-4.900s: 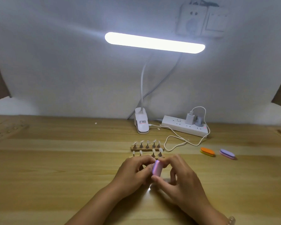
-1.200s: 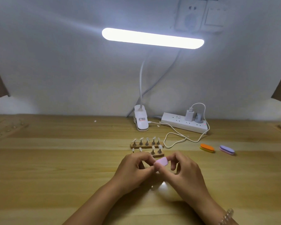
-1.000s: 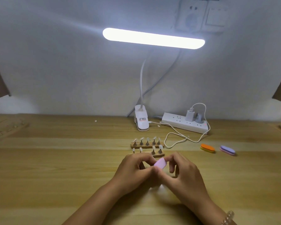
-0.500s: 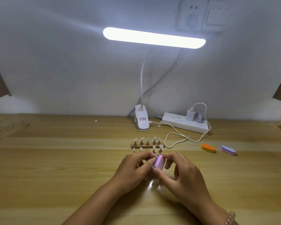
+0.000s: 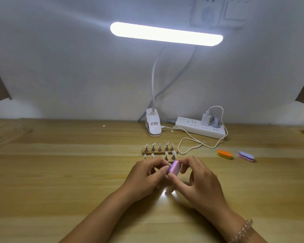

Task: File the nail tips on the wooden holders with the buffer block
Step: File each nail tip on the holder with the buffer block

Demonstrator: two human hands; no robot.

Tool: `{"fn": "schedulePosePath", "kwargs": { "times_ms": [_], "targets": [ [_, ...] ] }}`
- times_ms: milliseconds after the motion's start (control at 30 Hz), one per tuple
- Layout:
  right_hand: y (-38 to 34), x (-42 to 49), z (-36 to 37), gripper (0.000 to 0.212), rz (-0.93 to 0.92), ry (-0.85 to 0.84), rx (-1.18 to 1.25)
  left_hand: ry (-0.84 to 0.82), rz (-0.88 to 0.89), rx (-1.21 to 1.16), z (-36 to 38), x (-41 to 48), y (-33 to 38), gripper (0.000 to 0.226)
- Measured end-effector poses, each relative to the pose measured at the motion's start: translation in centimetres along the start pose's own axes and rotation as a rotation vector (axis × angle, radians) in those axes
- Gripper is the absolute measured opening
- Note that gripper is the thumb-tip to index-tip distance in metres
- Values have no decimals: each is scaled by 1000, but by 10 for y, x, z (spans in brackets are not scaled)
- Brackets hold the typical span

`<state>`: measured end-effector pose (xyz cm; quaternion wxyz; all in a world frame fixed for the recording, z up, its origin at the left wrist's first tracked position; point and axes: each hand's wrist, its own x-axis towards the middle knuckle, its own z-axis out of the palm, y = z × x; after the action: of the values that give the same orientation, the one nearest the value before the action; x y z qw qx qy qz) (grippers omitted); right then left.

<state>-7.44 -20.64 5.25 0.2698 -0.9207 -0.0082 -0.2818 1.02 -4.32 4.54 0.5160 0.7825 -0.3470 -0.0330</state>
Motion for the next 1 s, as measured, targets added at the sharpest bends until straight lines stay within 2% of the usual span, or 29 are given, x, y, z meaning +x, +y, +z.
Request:
{"fn": "schedulePosePath", "kwargs": {
  "times_ms": [67, 233, 333, 467, 600, 767, 900, 1000],
  "targets": [
    [-5, -4, 1, 30, -62, -48, -22, 0, -16, -5, 0, 1, -1, 15],
    [3, 2, 0, 28, 53, 11, 48, 14, 1, 17, 1, 2, -2, 24],
    [0, -2, 1, 33, -25, -36, 64, 20, -20, -9, 0, 3, -3, 18],
    [7, 3, 0, 33, 86, 36, 105, 44, -40, -8, 0, 2, -3, 21],
    [5, -1, 2, 36, 0, -4, 90, 45, -59, -33, -1, 1, -2, 15],
    [12, 5, 1, 28, 105, 62, 137, 44, -39, -17, 0, 0, 0, 7],
    [2, -1, 4, 35, -10, -24, 116, 51, -50, -31, -1, -1, 0, 8],
    [8, 4, 3, 31, 93, 34, 131, 57, -18, -2, 0, -1, -1, 7]
  ]
}}
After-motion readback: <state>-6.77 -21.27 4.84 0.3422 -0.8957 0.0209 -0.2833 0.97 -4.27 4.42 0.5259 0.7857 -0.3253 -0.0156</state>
